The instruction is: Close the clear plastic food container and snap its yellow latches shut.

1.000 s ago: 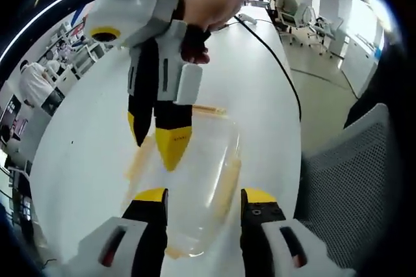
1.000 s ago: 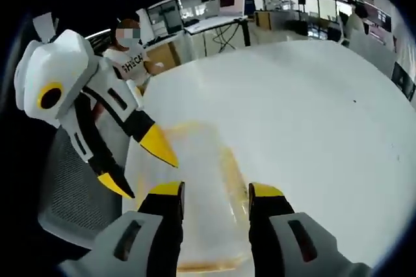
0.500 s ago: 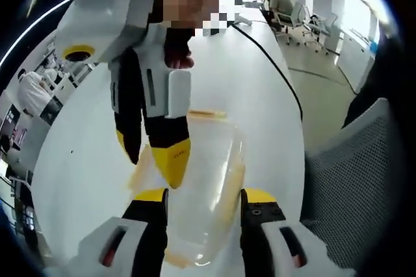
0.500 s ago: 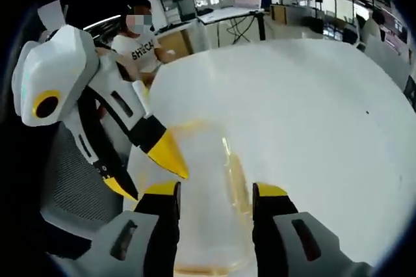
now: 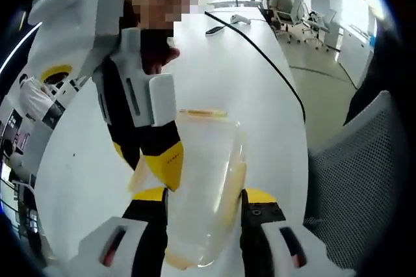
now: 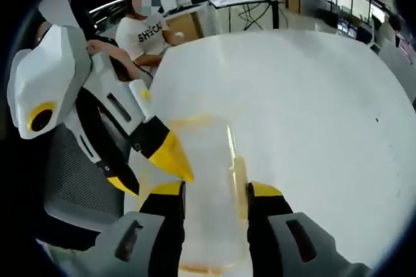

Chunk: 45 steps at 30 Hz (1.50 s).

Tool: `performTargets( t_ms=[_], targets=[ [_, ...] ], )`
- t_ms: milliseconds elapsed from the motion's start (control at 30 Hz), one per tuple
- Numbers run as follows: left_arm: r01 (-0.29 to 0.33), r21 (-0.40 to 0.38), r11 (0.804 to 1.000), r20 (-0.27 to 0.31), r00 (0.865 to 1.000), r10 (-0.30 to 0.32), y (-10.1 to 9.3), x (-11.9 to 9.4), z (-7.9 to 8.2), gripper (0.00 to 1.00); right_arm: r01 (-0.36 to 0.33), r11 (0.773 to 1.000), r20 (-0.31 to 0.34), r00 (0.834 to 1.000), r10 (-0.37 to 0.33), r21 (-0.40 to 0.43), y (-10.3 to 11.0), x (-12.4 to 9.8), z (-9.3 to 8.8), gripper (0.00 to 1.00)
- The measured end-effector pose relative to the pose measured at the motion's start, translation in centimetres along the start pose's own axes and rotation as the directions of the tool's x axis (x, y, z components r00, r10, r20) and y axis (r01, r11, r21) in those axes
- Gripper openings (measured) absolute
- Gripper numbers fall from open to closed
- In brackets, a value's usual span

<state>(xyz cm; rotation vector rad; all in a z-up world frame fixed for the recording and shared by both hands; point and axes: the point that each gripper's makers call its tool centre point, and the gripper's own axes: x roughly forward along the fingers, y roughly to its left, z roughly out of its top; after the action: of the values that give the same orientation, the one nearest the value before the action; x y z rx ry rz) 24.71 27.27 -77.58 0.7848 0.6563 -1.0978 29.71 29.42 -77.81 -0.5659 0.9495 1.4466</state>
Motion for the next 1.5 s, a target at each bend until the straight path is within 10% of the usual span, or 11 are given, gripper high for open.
performTargets(
  t_ms=[633,1500],
  targets=[
    [-0.017,0.017,1.000,-0.045,0.999,0.018,0.4,0.2,-0.7,0.37,-0.050,0.999,-0.195,0.980,0.050,0.006,0.0,0.9,-1.0,0.28],
    [-0.007,0.018,1.000,-0.040,0.999,0.008,0.2,0.0,0.0,0.38,-0.012,0.999,-0.100,0.995,0.015,0.036,0.1,0.1,-0.1,0.33]
  ],
)
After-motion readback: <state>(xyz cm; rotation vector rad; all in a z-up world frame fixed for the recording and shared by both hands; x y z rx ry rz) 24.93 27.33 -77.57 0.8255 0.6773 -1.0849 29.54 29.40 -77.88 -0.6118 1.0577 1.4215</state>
